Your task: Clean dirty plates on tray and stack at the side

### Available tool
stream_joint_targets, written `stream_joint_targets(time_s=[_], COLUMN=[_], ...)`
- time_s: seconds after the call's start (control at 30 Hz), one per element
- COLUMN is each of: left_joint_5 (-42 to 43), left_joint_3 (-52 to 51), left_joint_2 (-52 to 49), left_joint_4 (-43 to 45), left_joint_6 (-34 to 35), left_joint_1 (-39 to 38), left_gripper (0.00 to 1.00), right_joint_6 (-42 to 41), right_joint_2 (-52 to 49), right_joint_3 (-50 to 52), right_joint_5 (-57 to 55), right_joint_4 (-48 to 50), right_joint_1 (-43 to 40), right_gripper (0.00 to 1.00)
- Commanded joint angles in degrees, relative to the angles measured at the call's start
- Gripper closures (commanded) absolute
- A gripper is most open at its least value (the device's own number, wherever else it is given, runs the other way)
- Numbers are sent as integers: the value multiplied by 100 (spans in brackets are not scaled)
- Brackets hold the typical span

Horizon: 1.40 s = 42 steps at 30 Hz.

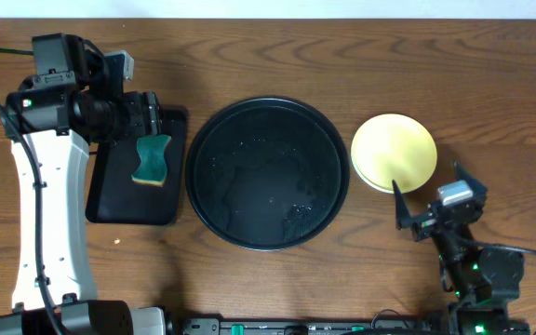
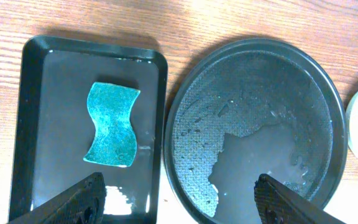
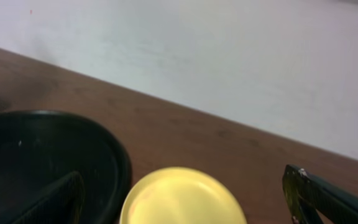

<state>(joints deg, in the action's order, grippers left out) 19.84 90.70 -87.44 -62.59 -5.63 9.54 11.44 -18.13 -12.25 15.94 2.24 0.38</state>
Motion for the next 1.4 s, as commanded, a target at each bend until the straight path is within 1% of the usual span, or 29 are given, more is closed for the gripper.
stream_joint_targets(time_s=[0.0,0.2,0.33,0.47,1.37], left_joint_5=[70,70,70,70,68], left_joint_3=[57,57,57,57,57], left_joint_2=[-24,-24,-24,-24,-24], left_joint_4=[-2,-2,-2,-2,-26], left_joint_6=[33,33,33,33,33], left_joint_1=[-2,-2,-2,-2,-2], left_gripper=[23,23,23,23,23], right_joint_6=[-162,-540,-562,-562,-562], right_joint_2=[588,1274,1777,1786,1781], right_joint_3=[603,1193,1193,1193,1193], right_joint_5=[66,63,61,59,61], right_joint_4=[216,256,-302,-514,-505], right_joint_1=[-50,-50,-50,-28,-28], right_gripper=[1,1,1,1,1])
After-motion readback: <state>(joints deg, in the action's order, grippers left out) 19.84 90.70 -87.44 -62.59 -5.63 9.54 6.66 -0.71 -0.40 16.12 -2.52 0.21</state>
